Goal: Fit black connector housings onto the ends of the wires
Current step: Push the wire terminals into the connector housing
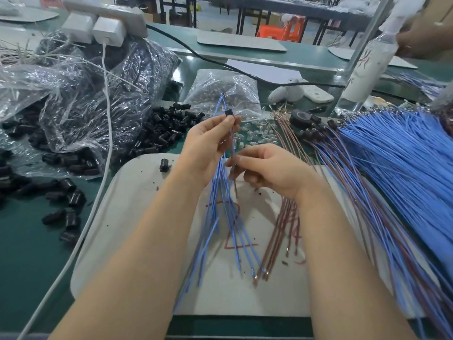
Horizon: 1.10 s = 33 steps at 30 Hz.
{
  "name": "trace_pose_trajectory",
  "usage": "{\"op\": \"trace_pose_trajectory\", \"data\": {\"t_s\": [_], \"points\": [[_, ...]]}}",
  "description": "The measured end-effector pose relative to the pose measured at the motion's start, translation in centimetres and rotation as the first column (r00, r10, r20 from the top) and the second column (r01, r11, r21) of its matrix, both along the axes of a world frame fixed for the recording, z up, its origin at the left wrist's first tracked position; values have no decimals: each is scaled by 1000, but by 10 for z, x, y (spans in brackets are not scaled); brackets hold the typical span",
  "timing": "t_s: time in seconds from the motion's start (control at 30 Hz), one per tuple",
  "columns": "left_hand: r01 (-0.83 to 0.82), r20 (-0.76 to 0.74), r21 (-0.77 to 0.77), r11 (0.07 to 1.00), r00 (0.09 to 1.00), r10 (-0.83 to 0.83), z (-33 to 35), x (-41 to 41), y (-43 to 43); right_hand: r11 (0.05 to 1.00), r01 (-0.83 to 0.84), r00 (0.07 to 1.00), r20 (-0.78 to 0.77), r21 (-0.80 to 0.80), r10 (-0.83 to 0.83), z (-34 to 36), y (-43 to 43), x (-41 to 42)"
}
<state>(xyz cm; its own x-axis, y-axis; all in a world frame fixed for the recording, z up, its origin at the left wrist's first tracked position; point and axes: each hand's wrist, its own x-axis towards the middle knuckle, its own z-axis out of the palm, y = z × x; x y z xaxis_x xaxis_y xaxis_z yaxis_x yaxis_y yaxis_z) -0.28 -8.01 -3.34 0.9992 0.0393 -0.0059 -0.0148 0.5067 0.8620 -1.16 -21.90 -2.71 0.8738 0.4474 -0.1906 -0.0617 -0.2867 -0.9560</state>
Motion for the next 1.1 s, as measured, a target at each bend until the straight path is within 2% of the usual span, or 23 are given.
{"op": "trace_pose_trajectory", "data": {"t_s": [0.13, 0.2, 0.3, 0.37, 0.5, 0.6, 0.7, 0.77, 0.9, 1.1], "points": [[8, -8, 1, 1000, 1000, -8, 0, 1, 0, 993, -56, 997, -46, 104, 61, 2, 3, -4], [-16, -8, -44, 999, 1000, 15, 0, 2, 1, 993, 37, 999, -39, 115, -33, 3, 4, -3], [-79, -10, -89, 993, 997, 79, -1, 3, 5, 944, 282, 955, 48, 170, -294, 4, 2, 2], [-104, -17, -118, 988, 995, 102, -1, 3, 5, 920, 338, 930, 79, 198, -359, 4, -2, 6], [-92, -50, -201, 975, 995, 83, 1, 5, 3, 981, 162, 986, 7, 108, -164, 2, 3, 1], [-102, -47, -108, 989, 994, 97, 0, 5, 3, 976, 170, 985, -34, 134, -167, 1, 9, 1], [-129, 16, 182, 975, 992, 128, -4, 4, -4, 942, 294, 954, 11, 161, -300, -1, 13, 3], [-141, 67, 308, 941, 990, 126, -6, 2, -8, 939, 311, 943, 76, 147, -324, -4, 14, 3], [-81, 75, 249, 965, 995, 64, -5, -1, -5, 938, 318, 935, 121, 138, -334, -5, 12, 3], [-176, 129, 404, 898, 982, 135, -7, 0, -8, 936, 328, 943, 21, 126, -333, -2, 14, 3]]}}
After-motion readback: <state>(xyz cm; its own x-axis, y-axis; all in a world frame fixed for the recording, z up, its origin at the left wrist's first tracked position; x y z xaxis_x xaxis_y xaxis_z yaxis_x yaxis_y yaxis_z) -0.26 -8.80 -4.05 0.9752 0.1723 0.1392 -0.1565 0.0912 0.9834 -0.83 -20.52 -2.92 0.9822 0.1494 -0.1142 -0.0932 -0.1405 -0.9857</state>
